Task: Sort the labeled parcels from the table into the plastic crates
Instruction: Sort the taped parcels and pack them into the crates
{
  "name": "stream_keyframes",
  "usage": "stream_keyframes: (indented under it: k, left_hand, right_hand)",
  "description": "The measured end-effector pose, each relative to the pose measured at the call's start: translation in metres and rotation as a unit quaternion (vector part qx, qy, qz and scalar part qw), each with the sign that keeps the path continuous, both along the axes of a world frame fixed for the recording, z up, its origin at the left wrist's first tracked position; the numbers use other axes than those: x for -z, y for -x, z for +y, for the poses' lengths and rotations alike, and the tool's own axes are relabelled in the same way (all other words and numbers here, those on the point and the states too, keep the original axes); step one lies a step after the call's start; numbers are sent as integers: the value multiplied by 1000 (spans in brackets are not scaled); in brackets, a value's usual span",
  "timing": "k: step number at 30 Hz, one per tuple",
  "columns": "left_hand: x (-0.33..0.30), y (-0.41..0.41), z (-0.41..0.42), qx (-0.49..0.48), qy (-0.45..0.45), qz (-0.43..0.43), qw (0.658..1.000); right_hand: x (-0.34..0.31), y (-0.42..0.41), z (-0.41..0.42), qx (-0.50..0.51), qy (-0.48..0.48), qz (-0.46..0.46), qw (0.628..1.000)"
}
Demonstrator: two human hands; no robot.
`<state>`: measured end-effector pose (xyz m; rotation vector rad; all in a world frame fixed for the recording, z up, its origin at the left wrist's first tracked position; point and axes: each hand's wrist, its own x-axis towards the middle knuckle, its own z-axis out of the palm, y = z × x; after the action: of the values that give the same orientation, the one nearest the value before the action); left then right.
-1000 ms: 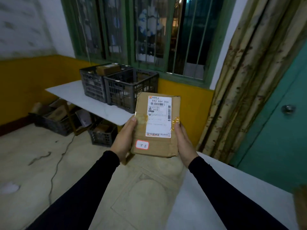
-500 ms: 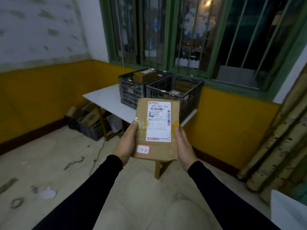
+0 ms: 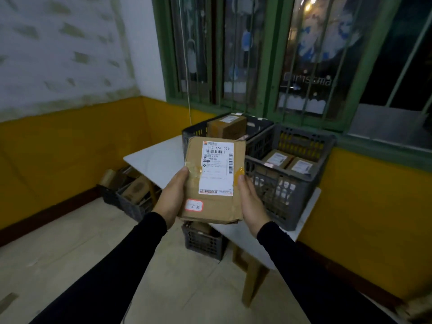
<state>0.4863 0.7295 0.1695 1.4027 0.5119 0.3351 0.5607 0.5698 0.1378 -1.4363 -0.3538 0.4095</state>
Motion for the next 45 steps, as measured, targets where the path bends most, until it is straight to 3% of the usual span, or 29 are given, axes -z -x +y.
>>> stream_keyframes:
  k: [14,22,30,36,38,41,45]
  left_hand:
    - [-14,-283,202,159,-69,-45,984]
    - [-23,-416,255,195,-153,-59,967]
    - [-9,-523,266,233,-142,-47,961]
    - [22,-590,263,367,-104,51,923]
    - [36,-604,268,387,-77,129,910]
    - [54,-617,278,435,-92,236,864]
    - [71,-633,284,503,-59,304,807]
  right_hand:
    - [-22,-231,182,138,68,-36,987]
    - [-26,-362,225,157,77,-16,985]
    - [-15,-458,234,203,93,-18,975]
    - [1,-494,222,257,209,4,944]
    - [17,-501,224,269,244,50,931]
    - [33,-506,235,245,310,116,911]
    - [44,-513,245,237,343,199,887]
